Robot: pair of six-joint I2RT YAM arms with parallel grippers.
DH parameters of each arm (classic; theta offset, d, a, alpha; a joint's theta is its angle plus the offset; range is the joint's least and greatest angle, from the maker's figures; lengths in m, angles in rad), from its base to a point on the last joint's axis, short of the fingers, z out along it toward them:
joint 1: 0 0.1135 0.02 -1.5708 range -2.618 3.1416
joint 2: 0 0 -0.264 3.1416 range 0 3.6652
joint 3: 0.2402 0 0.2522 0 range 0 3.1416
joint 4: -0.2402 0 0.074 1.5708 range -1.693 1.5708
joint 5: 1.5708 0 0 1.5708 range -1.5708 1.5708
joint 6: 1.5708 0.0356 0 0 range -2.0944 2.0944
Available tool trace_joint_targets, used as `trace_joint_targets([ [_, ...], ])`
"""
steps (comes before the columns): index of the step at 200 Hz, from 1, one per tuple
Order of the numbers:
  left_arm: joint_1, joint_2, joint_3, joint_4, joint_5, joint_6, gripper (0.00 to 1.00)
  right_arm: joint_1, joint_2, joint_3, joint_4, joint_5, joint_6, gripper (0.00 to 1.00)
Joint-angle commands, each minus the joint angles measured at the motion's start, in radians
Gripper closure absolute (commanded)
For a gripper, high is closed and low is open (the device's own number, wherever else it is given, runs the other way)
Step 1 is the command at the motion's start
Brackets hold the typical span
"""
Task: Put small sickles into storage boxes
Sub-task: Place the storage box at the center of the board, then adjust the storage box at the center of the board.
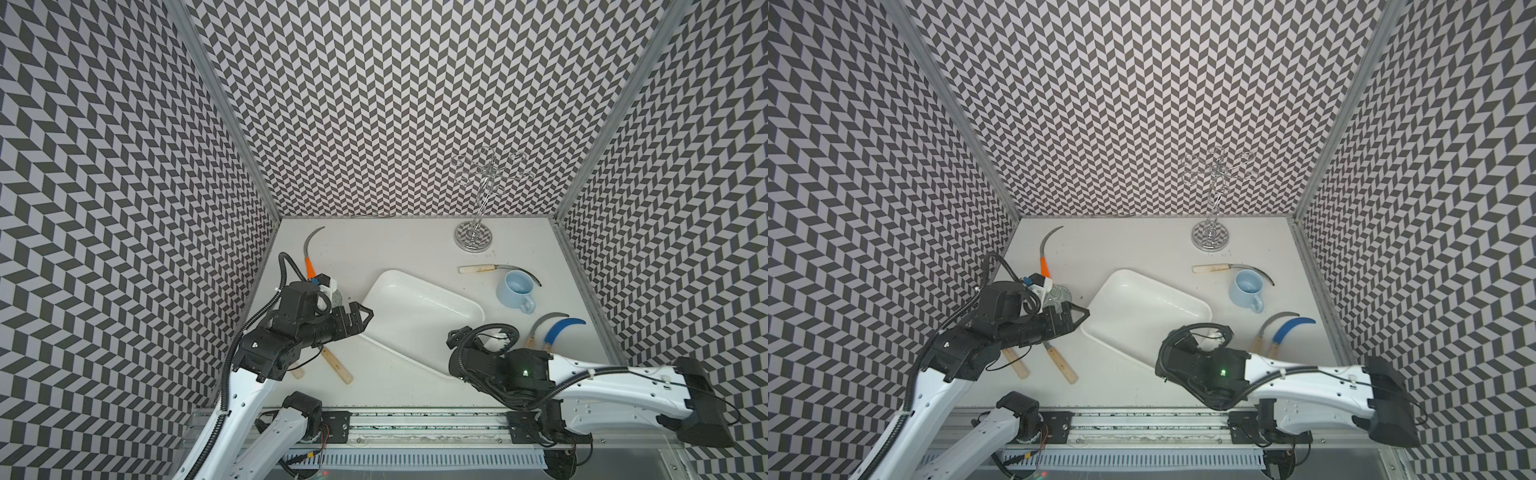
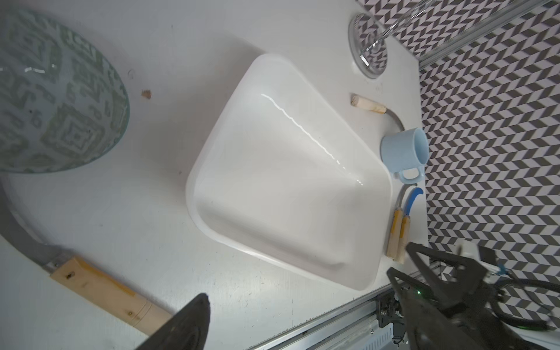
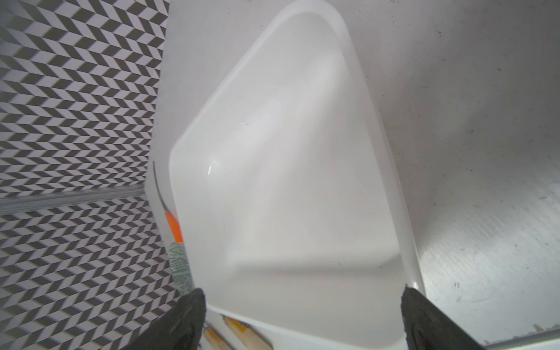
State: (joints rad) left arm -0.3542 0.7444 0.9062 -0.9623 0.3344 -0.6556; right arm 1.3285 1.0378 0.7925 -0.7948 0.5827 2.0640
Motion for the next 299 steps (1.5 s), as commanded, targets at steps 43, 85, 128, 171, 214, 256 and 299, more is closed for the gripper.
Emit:
trace_joint_targets([
  [43,-0.005,-0.024,-0.281,0.178,0.090,-0.257,0.00,-0.008,-0.225,0.132,-0.211,0.042,-0.248,0.00],
  [85,-0.011,0.113,-0.291,0.319,0.080,-0.300,0.00,-0.090,-0.088,0.299,-0.139,0.004,-0.689,0.00],
  [128,-0.027,0.289,-0.273,0.501,0.078,-0.357,0.00,-0.307,-0.094,0.282,-0.018,-0.158,-0.954,0.00],
  [171,-0.023,0.436,-0.198,0.586,0.032,-0.343,0.00,-0.500,-0.120,0.261,0.020,-0.291,-1.109,0.00],
  [214,0.024,0.605,-0.037,0.556,0.012,-0.262,0.00,-0.583,-0.106,0.194,0.000,-0.364,-1.178,0.00],
  [256,0.162,0.745,0.113,0.508,0.046,-0.141,0.00,-0.676,-0.094,0.140,0.021,-0.426,-1.204,0.00],
  [299,0.100,0.775,0.246,0.456,-0.003,-0.144,0.00,-0.784,0.065,0.141,0.110,-0.542,-1.279,0.00],
])
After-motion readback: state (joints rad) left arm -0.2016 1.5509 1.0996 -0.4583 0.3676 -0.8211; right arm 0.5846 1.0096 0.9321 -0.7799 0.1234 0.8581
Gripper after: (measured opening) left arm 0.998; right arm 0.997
